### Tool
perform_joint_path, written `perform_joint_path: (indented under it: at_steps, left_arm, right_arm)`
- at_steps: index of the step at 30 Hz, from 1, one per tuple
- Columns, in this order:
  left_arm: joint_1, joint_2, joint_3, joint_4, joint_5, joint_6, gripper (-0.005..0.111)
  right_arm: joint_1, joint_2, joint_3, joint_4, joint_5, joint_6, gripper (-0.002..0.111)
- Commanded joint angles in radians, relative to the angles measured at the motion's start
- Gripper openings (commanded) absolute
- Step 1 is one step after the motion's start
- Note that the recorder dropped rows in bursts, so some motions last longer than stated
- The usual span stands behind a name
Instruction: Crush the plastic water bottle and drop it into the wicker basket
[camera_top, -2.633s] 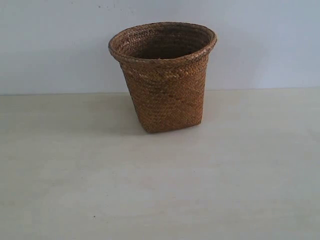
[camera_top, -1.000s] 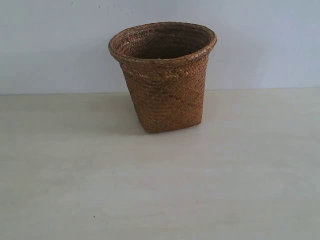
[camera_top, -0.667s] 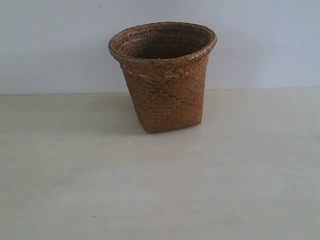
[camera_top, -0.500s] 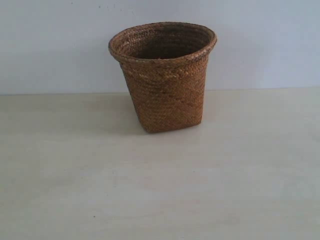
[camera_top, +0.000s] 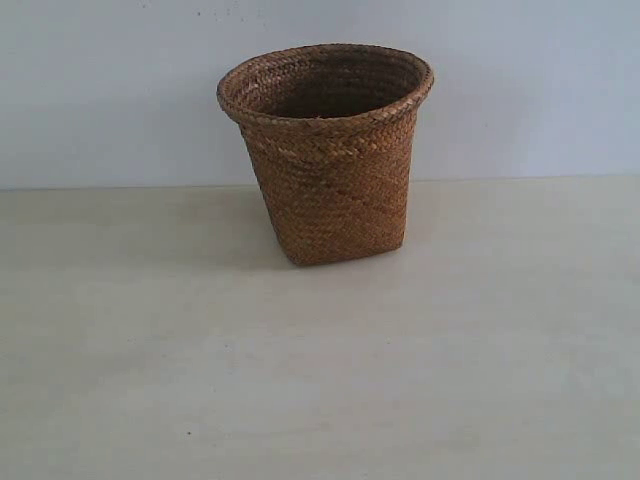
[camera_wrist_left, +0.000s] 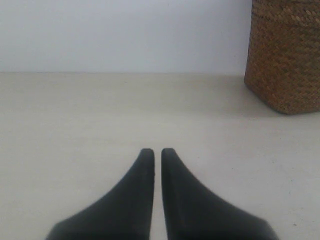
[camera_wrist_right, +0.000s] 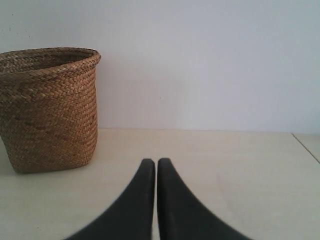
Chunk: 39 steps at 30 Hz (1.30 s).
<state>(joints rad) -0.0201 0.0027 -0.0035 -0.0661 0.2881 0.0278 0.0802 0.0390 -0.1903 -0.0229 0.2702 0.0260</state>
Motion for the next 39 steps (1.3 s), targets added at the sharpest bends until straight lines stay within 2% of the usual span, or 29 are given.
perform_joint_path:
  at_steps: [1, 14, 25, 29, 39]
  left_arm:
    - [0.004, -0.003, 0.004, 0.004, 0.003, -0.010, 0.004]
    - [0.004, -0.003, 0.004, 0.004, 0.003, -0.010, 0.004]
    - [0.004, -0.003, 0.004, 0.004, 0.003, -0.010, 0.004]
    - [0.004, -0.003, 0.004, 0.004, 0.003, -0.010, 0.004]
    - [0.004, -0.003, 0.004, 0.004, 0.003, -0.010, 0.004]
  right_arm:
    - [0.000, -0.007, 0.001, -0.007, -0.008, -0.002, 0.000]
    - [0.000, -0.007, 0.017, 0.040, -0.001, -0.026, 0.000]
    - [0.000, -0.022, 0.179, 0.085, -0.053, -0.052, 0.000]
    - [0.000, -0.039, 0.190, 0.096, -0.069, -0.052, 0.000]
    - [0.000, -0.039, 0.190, 0.095, 0.056, -0.061, 0.000]
